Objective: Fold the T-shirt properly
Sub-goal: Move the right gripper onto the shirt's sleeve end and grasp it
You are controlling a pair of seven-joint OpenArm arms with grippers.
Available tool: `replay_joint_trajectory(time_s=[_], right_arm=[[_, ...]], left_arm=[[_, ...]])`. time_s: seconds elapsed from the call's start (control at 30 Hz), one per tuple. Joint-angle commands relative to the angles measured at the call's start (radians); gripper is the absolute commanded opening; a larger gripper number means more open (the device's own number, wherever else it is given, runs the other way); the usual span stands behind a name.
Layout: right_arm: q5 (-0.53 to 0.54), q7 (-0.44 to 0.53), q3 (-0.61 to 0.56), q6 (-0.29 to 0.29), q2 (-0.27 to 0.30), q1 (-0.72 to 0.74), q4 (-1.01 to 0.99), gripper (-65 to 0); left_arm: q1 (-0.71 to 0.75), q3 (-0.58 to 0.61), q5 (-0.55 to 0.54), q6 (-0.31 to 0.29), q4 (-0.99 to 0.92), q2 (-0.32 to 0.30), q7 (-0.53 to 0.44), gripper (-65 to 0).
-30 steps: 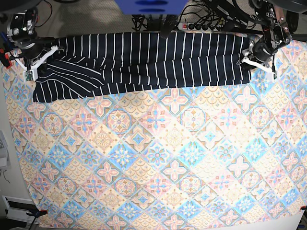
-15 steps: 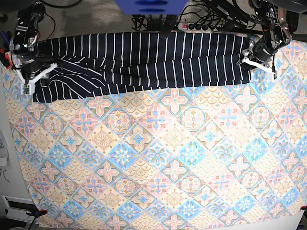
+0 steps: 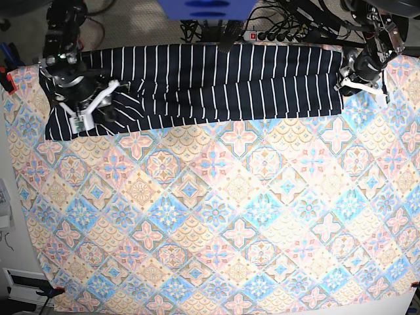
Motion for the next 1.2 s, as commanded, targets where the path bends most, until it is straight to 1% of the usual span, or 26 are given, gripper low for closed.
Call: replay_joint_trajectory(time_s=[0.0,0.1,0.13,0.17,0.23,0.37,0.4,0.5,0.57,1.0,1.17], right_arm=[[0.01,0.024,-0.03,-0.001,0.024,0.007,0.008,-44.8],[0.01,0.024,-0.115,-0.001,0.029,0.019,-0.02,-44.8],[0.01,0.024,-0.136,-0.001,0.029,0.027,-0.035,-44.8],[0.01,0.024,-0.148,-0.001,0.029,0.03,-0.052,-44.8],[0.01,0.026,-0.161,-0.001,0.029,0.03,-0.076,-44.8],[0.008,0.027,-0.164,-0.001,0.029,0.03,-0.089,-44.8],[0.008,0.029,-0.164,-0.001,0.029,0.03,-0.089,-44.8],[0.008,0.029,-0.164,-0.001,0.029,0.03,-0.089,-44.8],[0.008,0.029,-0.164,-0.001,0.029,0.03,-0.089,-44.8],[0.008,0.029,-0.156,-0.001,0.029,0.03,-0.089,-44.8],[0.008,0.029,-0.156,-0.001,0.029,0.03,-0.087,-44.8]], left_arm=[[0.002,-0.007,-0.01,-0.004,0.016,-0.017,-0.008,-45.0],[0.002,-0.007,-0.008,-0.003,0.016,-0.022,-0.008,-36.9],[0.002,-0.007,-0.007,-0.004,0.016,-0.023,-0.006,-34.8],[0.002,-0.006,-0.007,-0.007,0.016,-0.023,-0.005,-34.1],[0.001,-0.001,-0.007,-0.01,0.016,-0.029,0.023,-34.1],[-0.025,0.017,-0.008,-0.012,0.014,-0.045,0.112,-33.6],[-0.027,0.027,-0.008,-0.023,0.014,-0.046,0.121,-33.5],[-0.025,0.062,-0.01,-0.09,0.014,-0.075,0.126,-33.5],[-0.024,0.06,-0.01,-0.11,0.016,-0.077,0.126,-33.5],[-0.022,0.07,0.004,-0.112,0.005,-0.074,0.126,-33.5],[-0.042,0.12,0.001,-0.112,-0.107,-0.077,0.119,-33.5]])
